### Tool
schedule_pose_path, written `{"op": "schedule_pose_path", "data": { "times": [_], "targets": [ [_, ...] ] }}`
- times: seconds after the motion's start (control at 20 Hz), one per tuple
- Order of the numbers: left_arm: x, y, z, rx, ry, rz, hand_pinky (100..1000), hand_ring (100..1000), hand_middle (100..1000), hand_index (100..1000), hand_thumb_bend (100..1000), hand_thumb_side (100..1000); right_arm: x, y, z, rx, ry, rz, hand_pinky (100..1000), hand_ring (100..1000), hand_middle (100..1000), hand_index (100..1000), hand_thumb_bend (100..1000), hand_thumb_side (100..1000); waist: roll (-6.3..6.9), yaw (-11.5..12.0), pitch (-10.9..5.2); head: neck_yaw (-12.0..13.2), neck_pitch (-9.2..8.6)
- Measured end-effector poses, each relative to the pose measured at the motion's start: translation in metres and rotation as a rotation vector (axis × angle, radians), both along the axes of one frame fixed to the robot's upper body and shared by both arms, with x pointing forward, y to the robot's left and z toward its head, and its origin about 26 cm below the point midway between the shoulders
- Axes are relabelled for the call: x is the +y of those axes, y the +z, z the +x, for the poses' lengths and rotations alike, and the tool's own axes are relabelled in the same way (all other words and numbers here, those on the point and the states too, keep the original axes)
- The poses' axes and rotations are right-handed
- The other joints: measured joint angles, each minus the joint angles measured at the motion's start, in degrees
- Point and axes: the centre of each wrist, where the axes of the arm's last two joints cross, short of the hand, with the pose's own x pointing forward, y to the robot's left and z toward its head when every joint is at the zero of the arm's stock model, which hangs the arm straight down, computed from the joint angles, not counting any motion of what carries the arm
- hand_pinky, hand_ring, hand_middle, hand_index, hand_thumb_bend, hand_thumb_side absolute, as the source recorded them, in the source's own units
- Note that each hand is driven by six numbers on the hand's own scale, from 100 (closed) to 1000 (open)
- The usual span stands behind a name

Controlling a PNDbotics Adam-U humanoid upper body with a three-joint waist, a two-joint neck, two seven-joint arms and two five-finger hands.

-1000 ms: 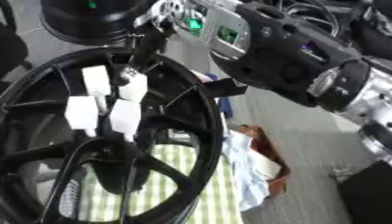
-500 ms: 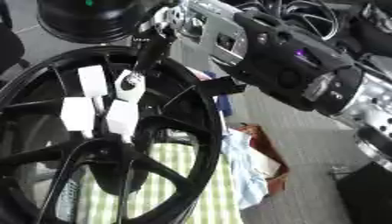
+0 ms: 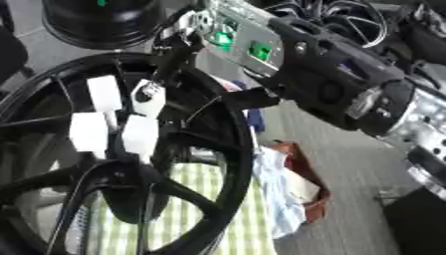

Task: Pull the pin out of the wheel hub.

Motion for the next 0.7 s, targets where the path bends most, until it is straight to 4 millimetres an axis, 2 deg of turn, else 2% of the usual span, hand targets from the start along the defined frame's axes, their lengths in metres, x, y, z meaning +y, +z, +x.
{"op": "schedule_pose_path", "data": {
  "times": [0.3, 0.7],
  "targets": [
    [-0.0007, -0.0011, 0.0004, 0.001, -0.002, -0.004, 824, 880, 773, 835, 515, 573, 0.0008, -0.0053, -0.0012, 0.013, -0.005, 0.002, 801, 887, 801, 866, 540, 421, 0.0, 0.2, 0.14, 0.0, -0.22],
    [-0.0011, -0.0016, 0.0005, 0.001, -0.003, -0.007, 825, 880, 774, 834, 511, 575, 0.0075, -0.0047, -0.0099, 0.001, 0.018, 0.007, 796, 880, 799, 854, 550, 394, 0.0, 0.2, 0.2, 0.0, -0.22]
  ]
}}
